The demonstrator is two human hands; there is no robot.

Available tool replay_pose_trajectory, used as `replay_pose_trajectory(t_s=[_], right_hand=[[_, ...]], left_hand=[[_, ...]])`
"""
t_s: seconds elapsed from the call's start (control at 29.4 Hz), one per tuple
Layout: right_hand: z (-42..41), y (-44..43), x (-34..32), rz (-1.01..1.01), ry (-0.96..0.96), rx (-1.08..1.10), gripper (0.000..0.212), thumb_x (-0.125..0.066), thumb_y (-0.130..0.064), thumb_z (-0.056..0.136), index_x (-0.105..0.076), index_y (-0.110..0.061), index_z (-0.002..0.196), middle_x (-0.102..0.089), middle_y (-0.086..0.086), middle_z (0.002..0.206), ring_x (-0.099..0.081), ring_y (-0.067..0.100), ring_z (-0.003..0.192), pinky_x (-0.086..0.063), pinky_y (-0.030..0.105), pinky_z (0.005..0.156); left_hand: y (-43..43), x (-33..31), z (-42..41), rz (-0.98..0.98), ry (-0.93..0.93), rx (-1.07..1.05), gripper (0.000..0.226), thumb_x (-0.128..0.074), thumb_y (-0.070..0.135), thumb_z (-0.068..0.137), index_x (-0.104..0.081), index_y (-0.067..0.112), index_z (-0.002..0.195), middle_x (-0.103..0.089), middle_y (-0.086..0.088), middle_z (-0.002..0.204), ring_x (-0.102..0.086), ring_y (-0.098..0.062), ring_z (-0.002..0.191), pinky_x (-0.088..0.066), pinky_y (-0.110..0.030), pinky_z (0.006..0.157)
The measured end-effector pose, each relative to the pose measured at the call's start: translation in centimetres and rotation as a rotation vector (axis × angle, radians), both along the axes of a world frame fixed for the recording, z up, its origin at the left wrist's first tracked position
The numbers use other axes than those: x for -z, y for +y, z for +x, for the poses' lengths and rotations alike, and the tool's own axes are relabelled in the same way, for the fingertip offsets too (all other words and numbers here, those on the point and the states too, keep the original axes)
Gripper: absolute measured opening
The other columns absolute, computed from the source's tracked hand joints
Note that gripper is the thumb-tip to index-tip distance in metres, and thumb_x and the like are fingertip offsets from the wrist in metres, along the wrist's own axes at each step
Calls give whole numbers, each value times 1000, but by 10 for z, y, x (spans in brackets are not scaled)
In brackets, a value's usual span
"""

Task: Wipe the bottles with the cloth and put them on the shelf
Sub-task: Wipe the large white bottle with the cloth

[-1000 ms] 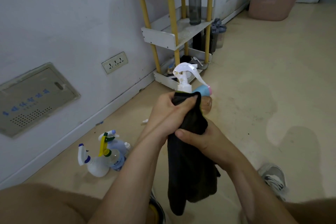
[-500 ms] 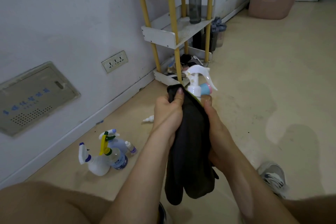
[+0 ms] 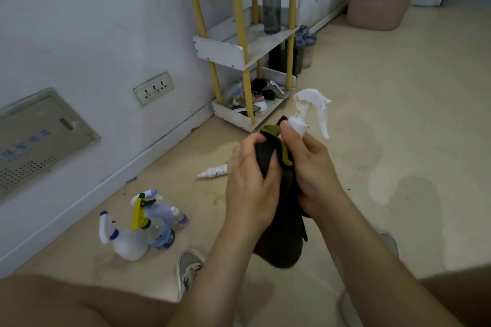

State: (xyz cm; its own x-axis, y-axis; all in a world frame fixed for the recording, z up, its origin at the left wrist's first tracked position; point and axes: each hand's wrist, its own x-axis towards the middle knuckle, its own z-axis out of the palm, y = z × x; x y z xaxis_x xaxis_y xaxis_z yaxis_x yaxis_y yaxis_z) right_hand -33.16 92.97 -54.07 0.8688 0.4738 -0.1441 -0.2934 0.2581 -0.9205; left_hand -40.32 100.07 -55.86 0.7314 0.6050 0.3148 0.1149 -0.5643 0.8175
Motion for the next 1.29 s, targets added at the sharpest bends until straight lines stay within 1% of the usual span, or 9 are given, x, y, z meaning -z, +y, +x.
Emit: replay_pose_trajectory(t_s=[0.17,0.31,0.37,0.44,0.58,0.75,0.92,1.16,1.29], right_hand=[[2,-5,-1,-19,-36,-48,30,-65,-29,93,-72,-2,104,-73,20,100,-72,28,97,-57,39,90],[2,-4,-3,-110,-111,-74,24,-68,-36,90,-76,-17,103,-76,5,100,-71,18,99,-54,42,98],[3,-2,-6,-142,-176,-74,28,-70,-42,87,-76,-19,102,-76,3,98,-71,18,98,-54,44,97],[5,-1,-10,-158,-232,-41,30,-70,-44,87,-75,-18,101,-75,2,97,-70,17,98,-54,45,97],[15,-5,-14,-160,-215,84,27,-65,-42,91,-75,-17,94,-74,3,92,-69,16,94,-55,45,94],[18,-6,-13,-124,-128,162,30,-62,-44,92,-73,-23,74,-75,9,92,-71,25,92,-57,46,90],[12,-7,-18,-137,-138,13,34,-60,-41,95,-73,-9,98,-74,11,95,-72,22,91,-60,37,84],[22,-18,-31,-226,-300,-146,39,-54,-43,98,-74,-11,86,-76,1,89,-71,13,85,-54,24,72],[29,-29,-45,-209,-334,-89,47,-47,-47,99,-72,-8,99,-76,-4,96,-71,15,87,-58,32,80]], left_hand=[[3,4,-3,1,160,41,41,-28,45,98,-30,40,139,-55,6,134,-56,-19,114,-44,-35,84],[23,-9,8,-476,294,-23,33,-34,36,105,-58,24,124,-59,-9,133,-54,-26,123,-42,-44,106],[25,-15,5,-636,285,-3,26,-39,38,104,-63,27,99,-66,-9,120,-61,-26,111,-48,-42,98],[21,-14,1,-682,299,-13,33,-40,48,102,-65,27,102,-68,-3,112,-62,-20,103,-48,-37,91],[24,3,-12,-505,346,112,57,-31,68,94,-53,35,136,-53,9,140,-48,-10,126,-35,-37,112],[16,-4,-15,-56,224,219,78,-43,79,72,-32,48,142,-43,24,134,-44,1,123,-41,-28,97],[0,5,-5,65,53,107,61,-30,71,88,-37,40,141,-54,22,124,-54,-1,111,-46,-26,88],[2,0,-3,-318,46,-107,57,-31,53,99,-68,11,107,-69,-5,101,-62,-23,104,-48,-37,89],[25,-15,-7,-1088,-210,-237,39,-48,45,99,-71,15,102,-74,-10,102,-68,-30,104,-53,-44,93]])
